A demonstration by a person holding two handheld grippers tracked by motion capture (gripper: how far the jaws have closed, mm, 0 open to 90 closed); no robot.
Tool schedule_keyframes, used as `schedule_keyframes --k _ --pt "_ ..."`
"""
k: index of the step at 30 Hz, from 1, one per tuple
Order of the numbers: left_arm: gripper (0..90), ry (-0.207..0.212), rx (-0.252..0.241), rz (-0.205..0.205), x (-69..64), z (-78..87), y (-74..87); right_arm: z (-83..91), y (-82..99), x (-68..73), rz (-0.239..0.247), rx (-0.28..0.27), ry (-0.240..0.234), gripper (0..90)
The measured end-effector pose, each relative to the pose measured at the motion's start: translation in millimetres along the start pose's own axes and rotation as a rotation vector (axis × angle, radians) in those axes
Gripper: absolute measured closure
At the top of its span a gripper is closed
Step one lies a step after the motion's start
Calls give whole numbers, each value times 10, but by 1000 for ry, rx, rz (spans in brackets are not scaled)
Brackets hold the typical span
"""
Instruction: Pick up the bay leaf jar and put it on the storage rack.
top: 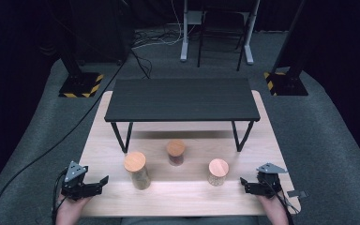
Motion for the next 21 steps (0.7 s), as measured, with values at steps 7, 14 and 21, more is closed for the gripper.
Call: schedule_keyframes --k 7,14,21 --pt "66 14 -28 -6 -41 102 -72 0 0 0 0 0 0 106" --pt "66 32 -48 -33 -106 207 -141 0 0 0 0 0 0 106" --pt "66 59 -60 -67 -206 309 -220 0 0 0 0 0 1 105"
Point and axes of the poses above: each handheld gripper's, and its own axes: z roughly backward along the jaws, y roughly out of its underside, x roughly to its left, the point moved 3 cm from there along -z, roughly forward along the jaws
